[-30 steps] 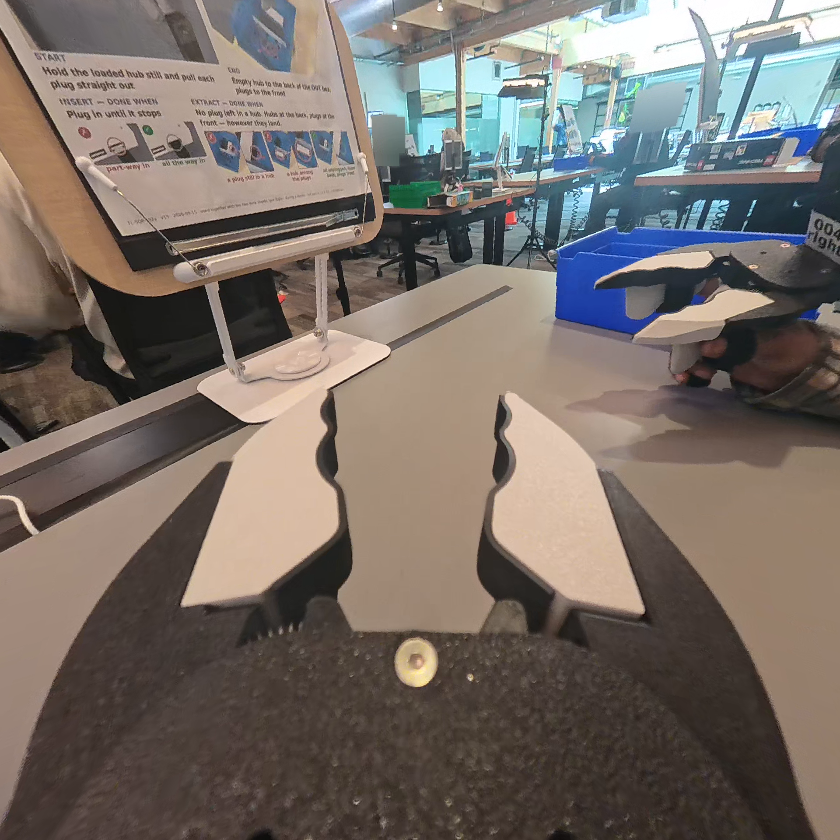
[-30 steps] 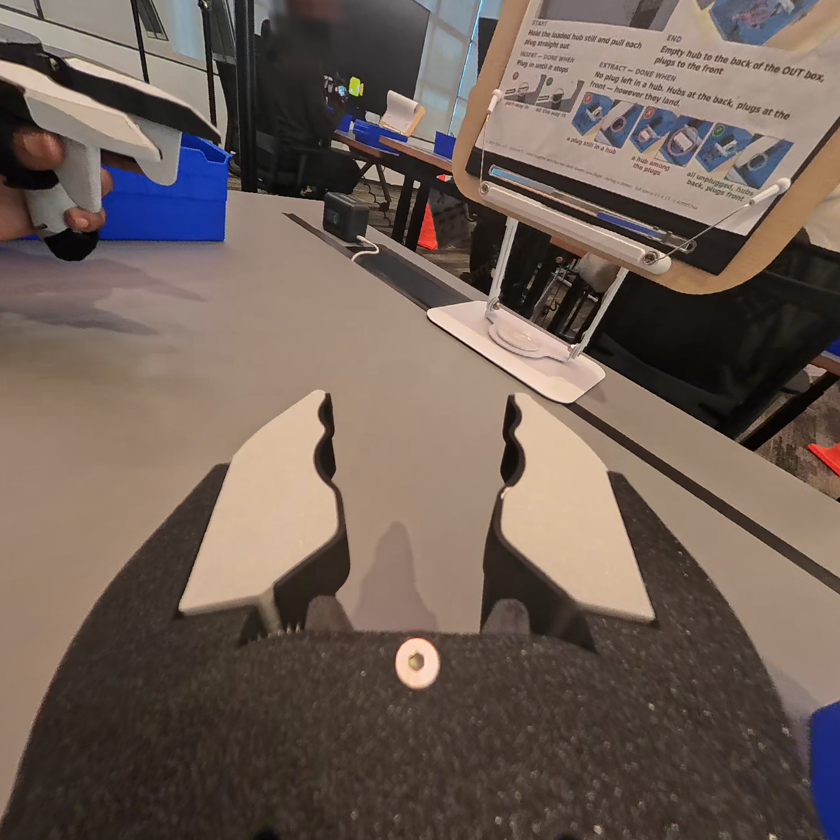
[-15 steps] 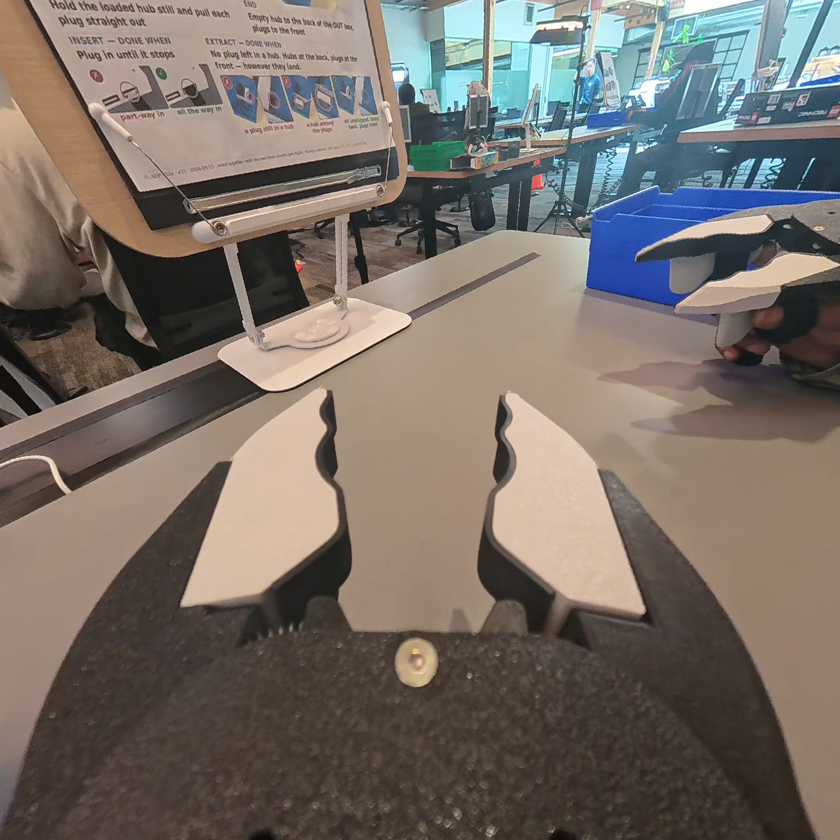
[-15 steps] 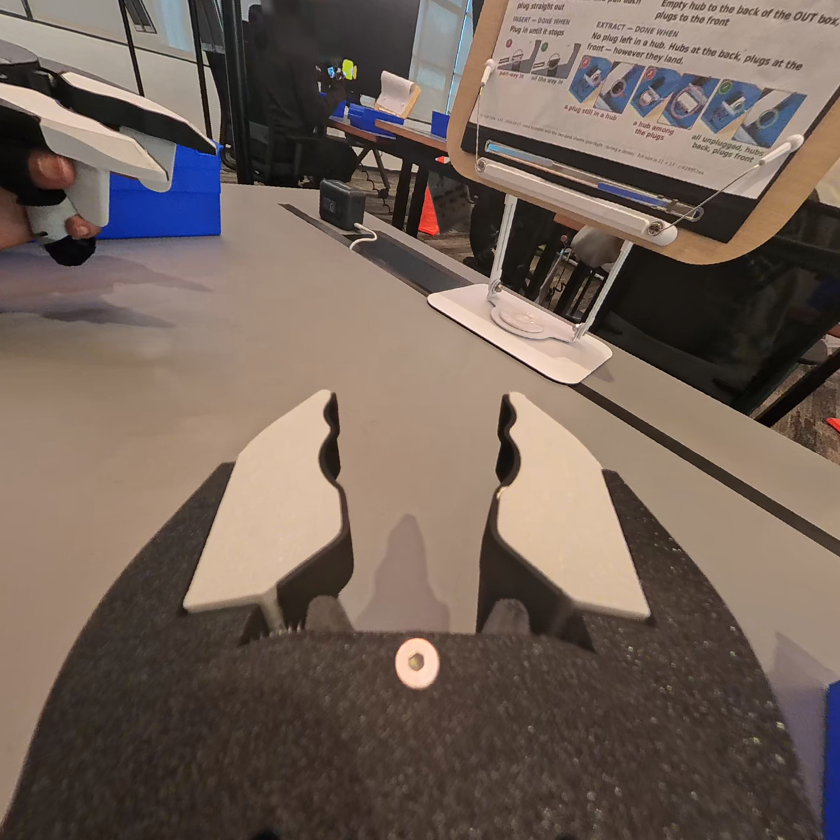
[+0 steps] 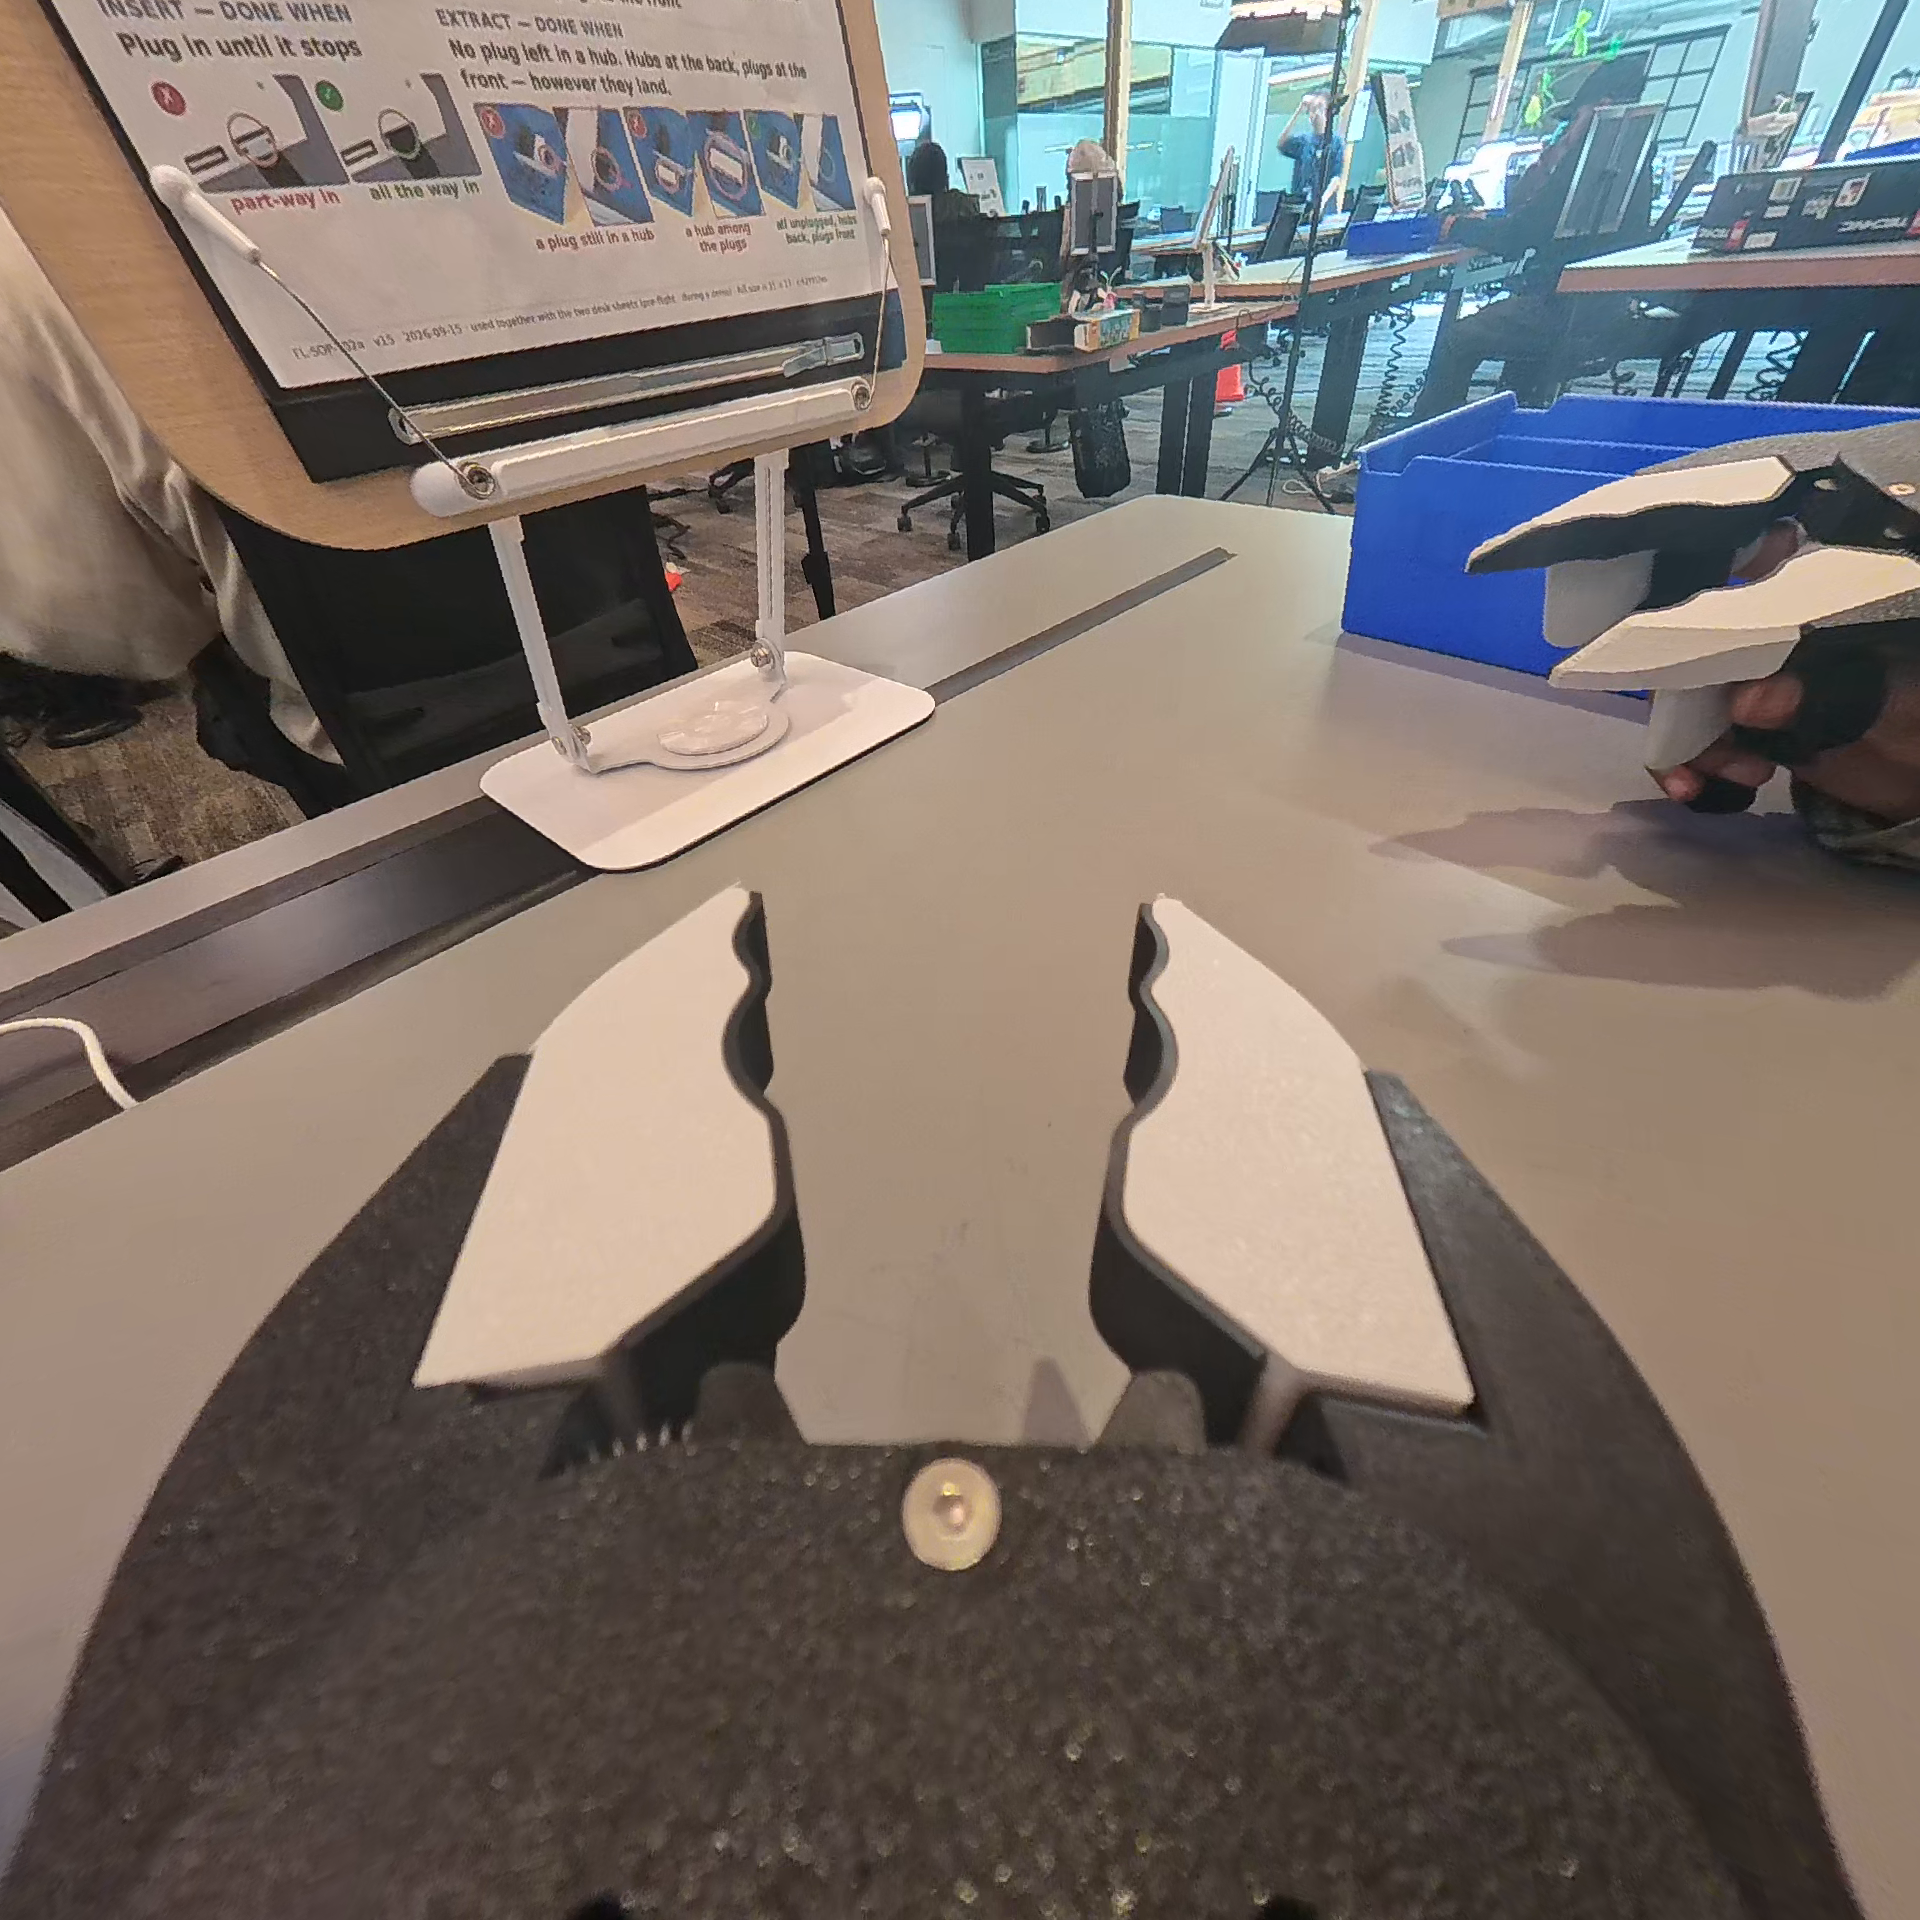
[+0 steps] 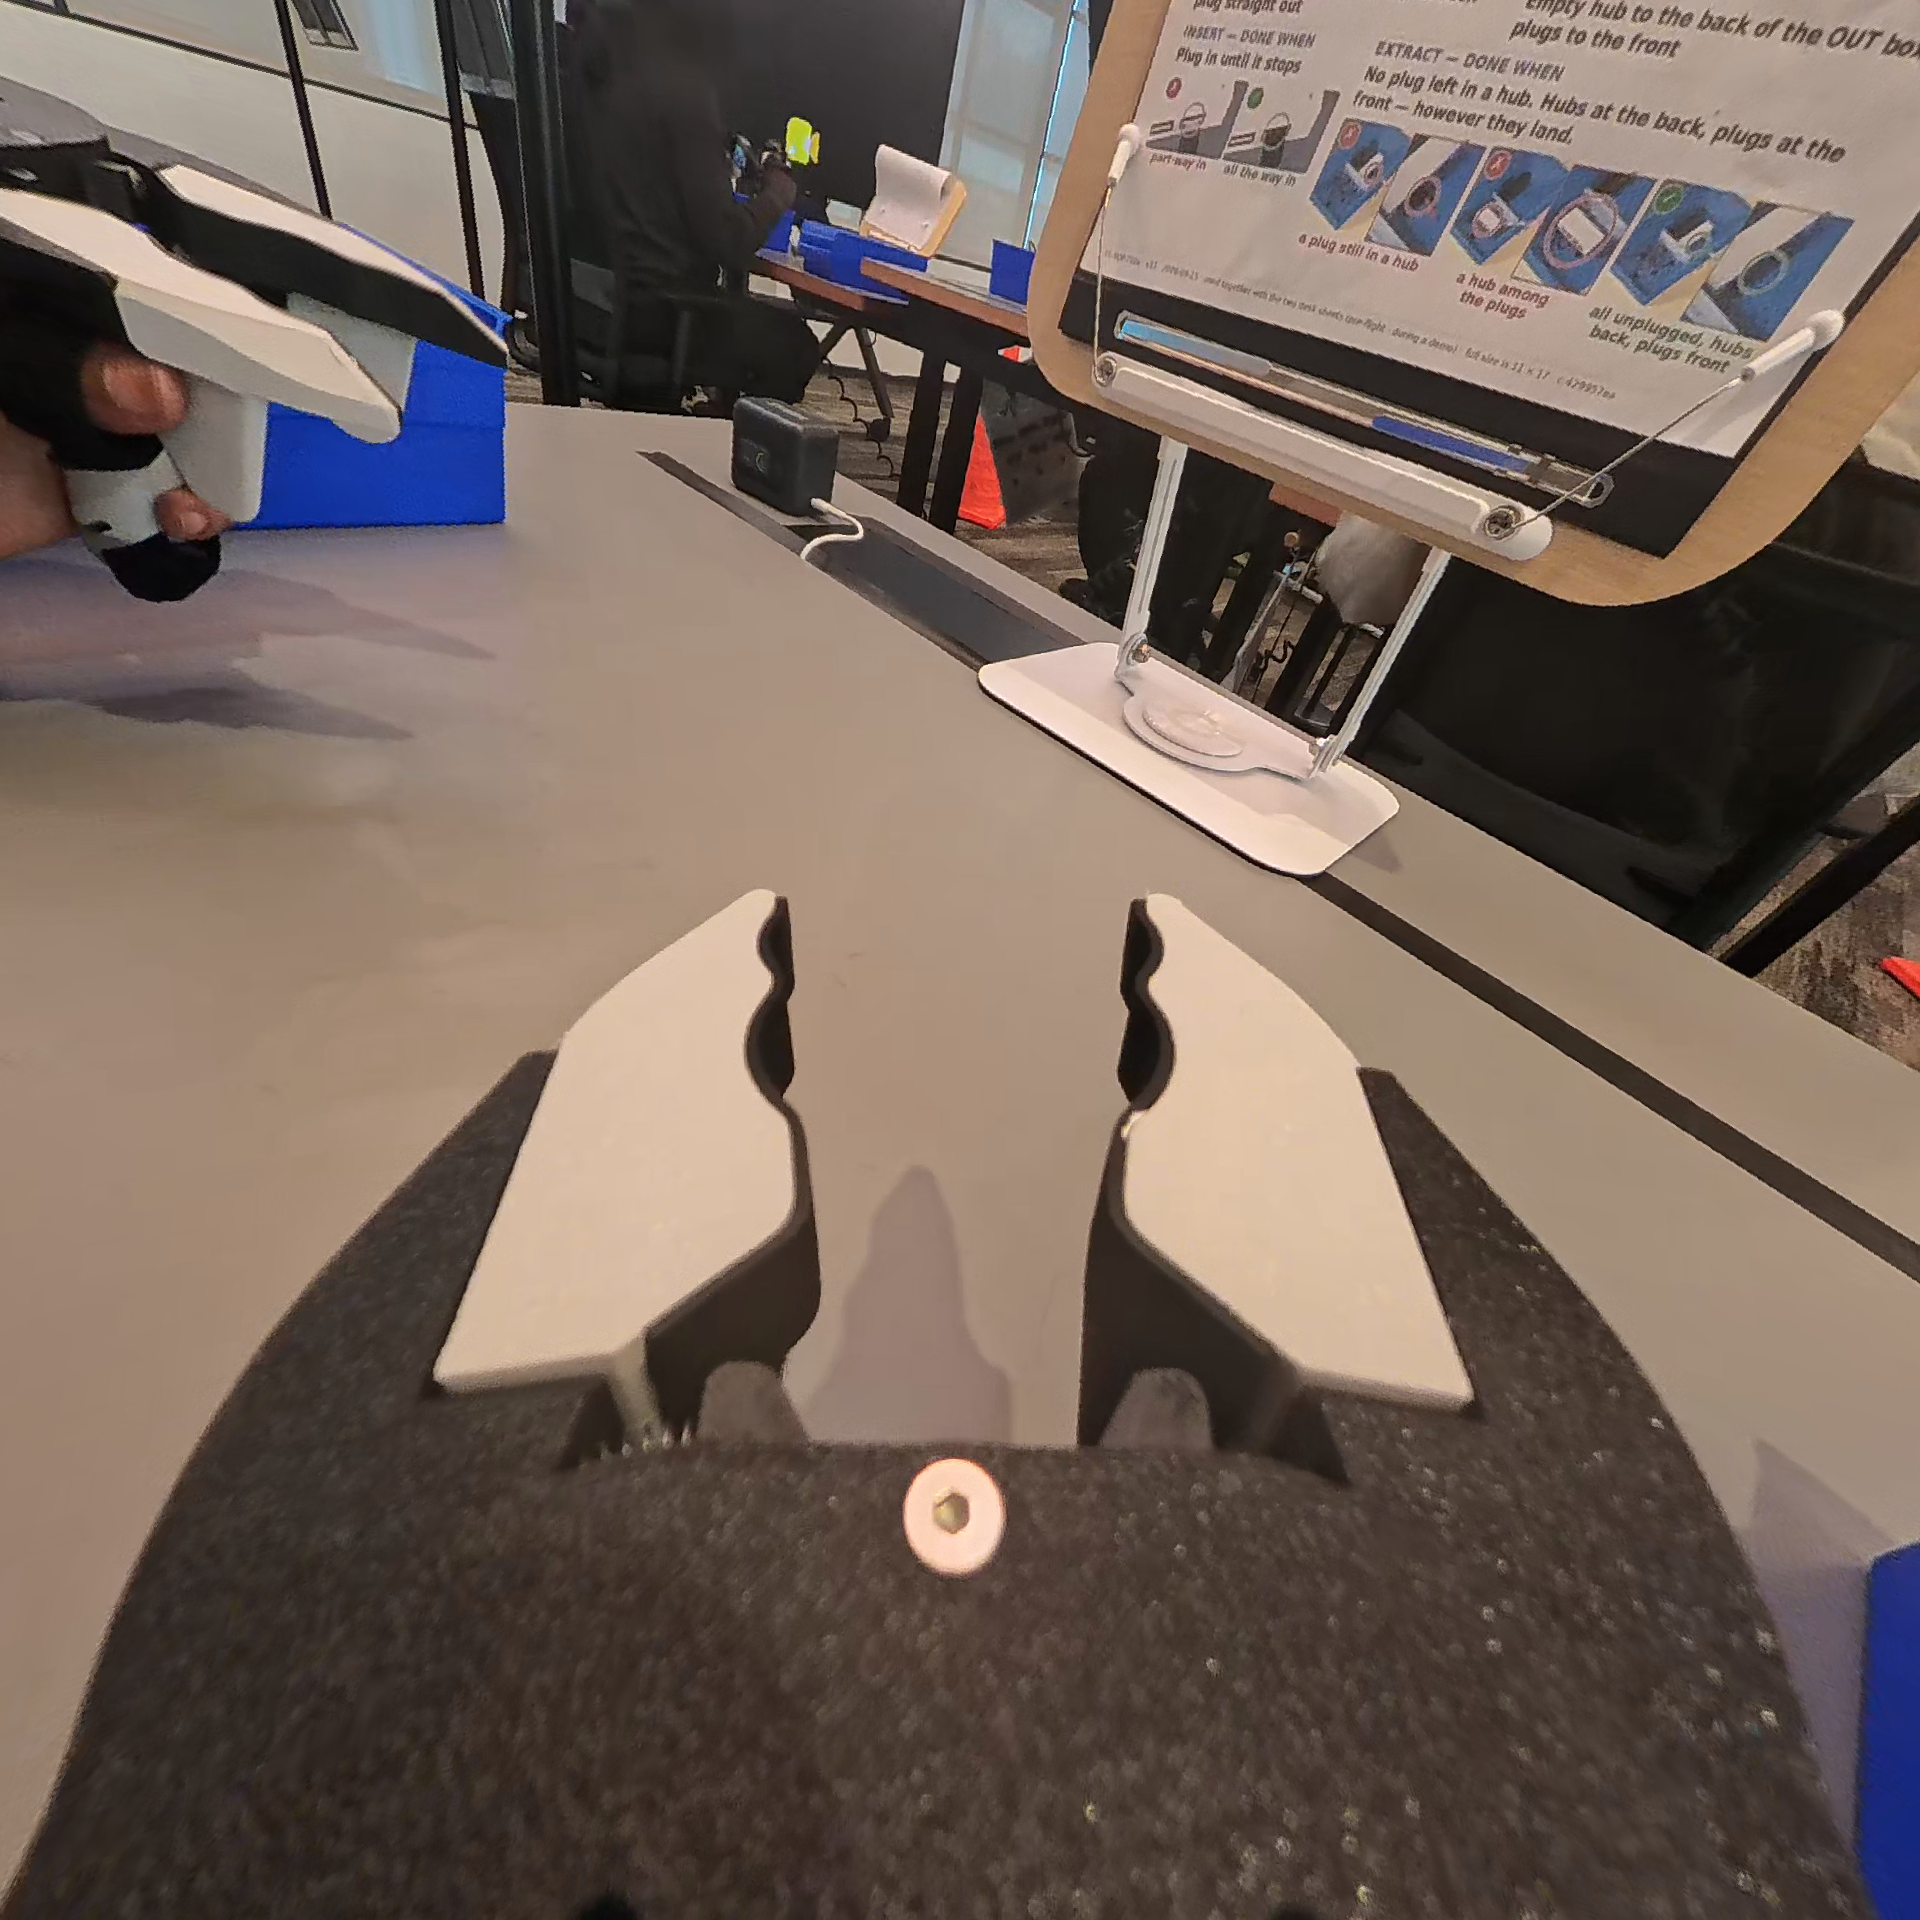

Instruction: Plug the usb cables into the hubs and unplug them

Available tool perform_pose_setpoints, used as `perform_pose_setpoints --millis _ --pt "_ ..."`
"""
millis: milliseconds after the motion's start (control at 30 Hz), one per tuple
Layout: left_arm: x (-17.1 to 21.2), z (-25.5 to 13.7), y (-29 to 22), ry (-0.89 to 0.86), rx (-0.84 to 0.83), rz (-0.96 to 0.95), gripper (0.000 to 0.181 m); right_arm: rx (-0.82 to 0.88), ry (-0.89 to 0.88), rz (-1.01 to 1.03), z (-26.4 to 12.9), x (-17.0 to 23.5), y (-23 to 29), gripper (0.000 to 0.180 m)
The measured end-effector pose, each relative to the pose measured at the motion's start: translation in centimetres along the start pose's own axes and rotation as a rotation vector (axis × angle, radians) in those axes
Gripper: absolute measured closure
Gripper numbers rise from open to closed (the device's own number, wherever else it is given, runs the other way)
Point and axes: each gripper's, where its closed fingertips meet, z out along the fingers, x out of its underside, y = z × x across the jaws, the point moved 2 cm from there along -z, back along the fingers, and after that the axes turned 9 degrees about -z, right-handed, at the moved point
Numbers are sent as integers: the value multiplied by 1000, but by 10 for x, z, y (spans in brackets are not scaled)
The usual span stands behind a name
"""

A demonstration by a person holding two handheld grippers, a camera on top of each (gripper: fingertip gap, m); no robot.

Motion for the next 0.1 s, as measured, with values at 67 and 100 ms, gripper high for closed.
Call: perform_pose_setpoints --millis 67,100 --pt "1 0 0 5 -3 1 115 -1 4 1 0 1 0 120" --pt "1 1 0 8 -5 1 115 0 6 1 0 1 0 120"
